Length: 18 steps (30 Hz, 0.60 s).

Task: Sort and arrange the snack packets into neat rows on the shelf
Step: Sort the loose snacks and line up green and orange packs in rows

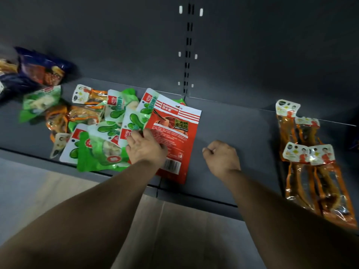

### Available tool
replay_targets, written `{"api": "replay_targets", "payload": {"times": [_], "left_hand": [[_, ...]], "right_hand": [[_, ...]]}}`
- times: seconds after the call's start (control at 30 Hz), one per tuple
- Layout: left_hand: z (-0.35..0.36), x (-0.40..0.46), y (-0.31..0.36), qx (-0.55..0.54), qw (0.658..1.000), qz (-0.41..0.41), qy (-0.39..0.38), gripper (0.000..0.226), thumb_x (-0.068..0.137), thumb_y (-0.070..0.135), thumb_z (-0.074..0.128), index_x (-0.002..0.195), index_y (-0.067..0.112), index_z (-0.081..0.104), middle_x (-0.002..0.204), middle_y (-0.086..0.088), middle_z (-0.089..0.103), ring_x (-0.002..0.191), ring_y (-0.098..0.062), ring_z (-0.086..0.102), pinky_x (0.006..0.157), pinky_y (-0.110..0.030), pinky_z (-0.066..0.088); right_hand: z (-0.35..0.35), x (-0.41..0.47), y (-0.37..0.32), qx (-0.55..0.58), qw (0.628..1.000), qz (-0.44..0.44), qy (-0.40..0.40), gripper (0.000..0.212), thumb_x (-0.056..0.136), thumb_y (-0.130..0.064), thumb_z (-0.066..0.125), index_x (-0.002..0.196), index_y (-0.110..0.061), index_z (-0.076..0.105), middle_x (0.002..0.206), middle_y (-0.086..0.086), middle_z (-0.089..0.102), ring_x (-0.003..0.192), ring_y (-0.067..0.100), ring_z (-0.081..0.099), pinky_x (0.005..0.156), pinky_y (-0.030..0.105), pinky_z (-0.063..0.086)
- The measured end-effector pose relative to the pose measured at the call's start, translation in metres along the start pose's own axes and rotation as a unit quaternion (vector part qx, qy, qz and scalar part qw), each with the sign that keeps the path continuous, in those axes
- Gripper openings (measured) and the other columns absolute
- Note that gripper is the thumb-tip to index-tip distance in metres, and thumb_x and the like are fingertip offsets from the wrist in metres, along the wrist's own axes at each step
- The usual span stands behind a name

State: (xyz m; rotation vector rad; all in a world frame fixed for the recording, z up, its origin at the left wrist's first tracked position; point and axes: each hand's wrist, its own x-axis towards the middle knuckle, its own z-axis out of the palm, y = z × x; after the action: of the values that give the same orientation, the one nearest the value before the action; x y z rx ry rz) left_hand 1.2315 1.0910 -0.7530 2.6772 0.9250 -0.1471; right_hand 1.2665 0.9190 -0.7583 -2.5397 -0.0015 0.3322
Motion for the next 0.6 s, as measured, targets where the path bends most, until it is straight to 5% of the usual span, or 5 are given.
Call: {"api": "replay_targets", "payload": {"times": [0.27,0.43,0.6], "left_hand": [[-0.006,0.013,-0.016,-0.034,0.999,-0.005,-0.014,0.081,0.082,0.043,0.069,0.141,0.011,0.024,0.136,-0.014,0.041,0.127,-0.032,0.041,0.101,-0.043,0.036],[-0.009,0.021,-0.02,-0.129,0.991,-0.014,-0.029,0.031,0.088,0.027,0.061,0.112,0.007,0.056,0.109,-0.011,0.064,0.095,-0.03,0.061,0.073,-0.033,0.045],[-0.024,0.016,-0.007,-0.239,0.97,0.011,-0.032,0.016,0.088,0.022,0.057,0.09,0.01,0.068,0.087,-0.009,0.066,0.08,-0.028,0.06,0.064,-0.028,0.042]], "right_hand": [[0.024,-0.003,-0.017,-0.021,0.999,-0.011,-0.027,0.022,0.096,-0.034,0.049,0.09,-0.016,0.06,0.097,0.003,0.068,0.086,0.018,0.06,0.07,0.025,0.046],[0.029,-0.006,-0.027,-0.008,0.999,-0.025,-0.038,0.021,0.096,-0.037,0.049,0.093,-0.018,0.058,0.104,0.001,0.067,0.091,0.018,0.064,0.075,0.027,0.052],[0.031,0.001,-0.038,0.076,0.997,0.008,-0.025,0.035,0.092,-0.053,0.05,0.092,-0.019,0.059,0.099,0.0,0.066,0.085,0.016,0.061,0.069,0.024,0.041]]}}
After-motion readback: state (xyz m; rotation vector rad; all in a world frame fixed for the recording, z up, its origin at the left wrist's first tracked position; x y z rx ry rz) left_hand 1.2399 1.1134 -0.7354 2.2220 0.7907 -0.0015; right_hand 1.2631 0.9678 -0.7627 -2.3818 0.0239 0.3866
